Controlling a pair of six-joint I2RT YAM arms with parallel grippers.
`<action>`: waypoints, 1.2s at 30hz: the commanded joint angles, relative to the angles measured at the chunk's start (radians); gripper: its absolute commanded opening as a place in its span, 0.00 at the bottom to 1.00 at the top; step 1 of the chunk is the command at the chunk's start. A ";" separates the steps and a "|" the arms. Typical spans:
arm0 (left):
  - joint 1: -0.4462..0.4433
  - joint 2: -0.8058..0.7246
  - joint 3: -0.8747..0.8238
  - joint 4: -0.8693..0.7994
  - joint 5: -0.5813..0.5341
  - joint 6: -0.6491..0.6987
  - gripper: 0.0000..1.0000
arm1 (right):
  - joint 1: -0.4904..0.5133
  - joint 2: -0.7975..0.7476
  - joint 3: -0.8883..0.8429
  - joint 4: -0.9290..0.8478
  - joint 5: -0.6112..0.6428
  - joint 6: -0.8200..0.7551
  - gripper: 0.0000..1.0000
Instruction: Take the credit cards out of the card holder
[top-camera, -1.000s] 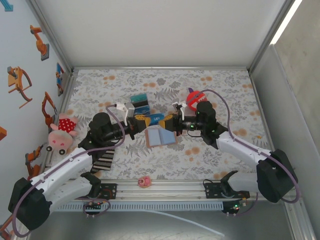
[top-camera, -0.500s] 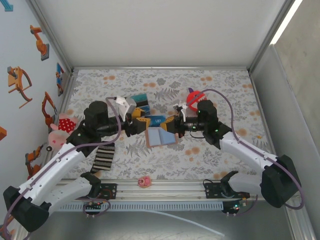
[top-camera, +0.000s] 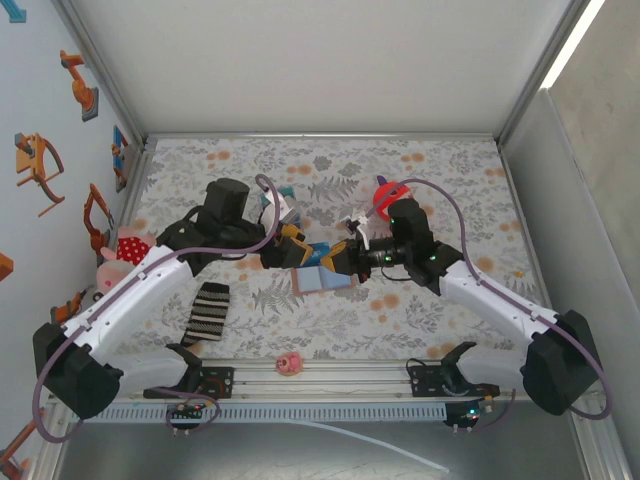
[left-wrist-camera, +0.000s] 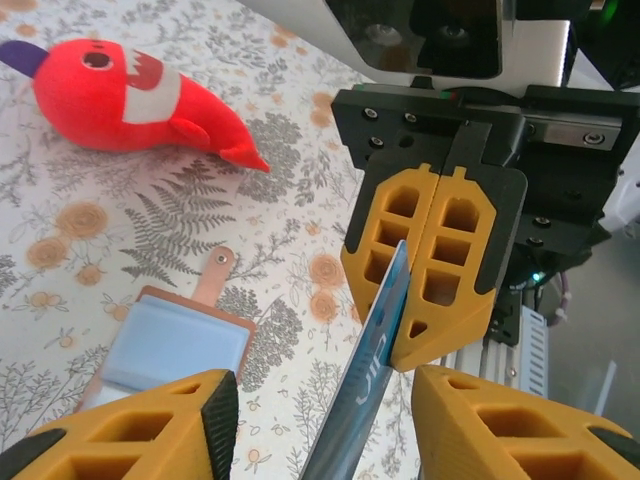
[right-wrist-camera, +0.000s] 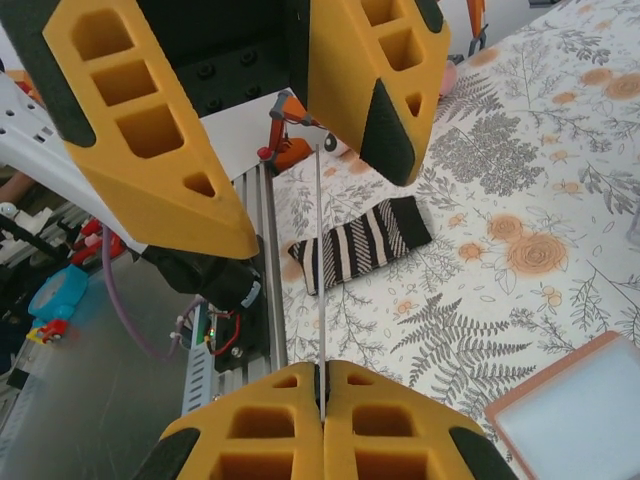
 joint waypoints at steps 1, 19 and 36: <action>0.004 0.031 0.050 -0.072 0.079 0.079 0.47 | 0.008 0.010 0.040 -0.018 -0.030 -0.030 0.00; 0.061 0.114 0.048 -0.075 0.090 0.156 0.06 | 0.006 0.002 0.055 -0.113 0.099 -0.078 0.42; 0.266 0.357 0.151 0.034 -0.109 0.520 0.07 | -0.005 -0.099 0.059 -0.249 0.640 -0.002 0.99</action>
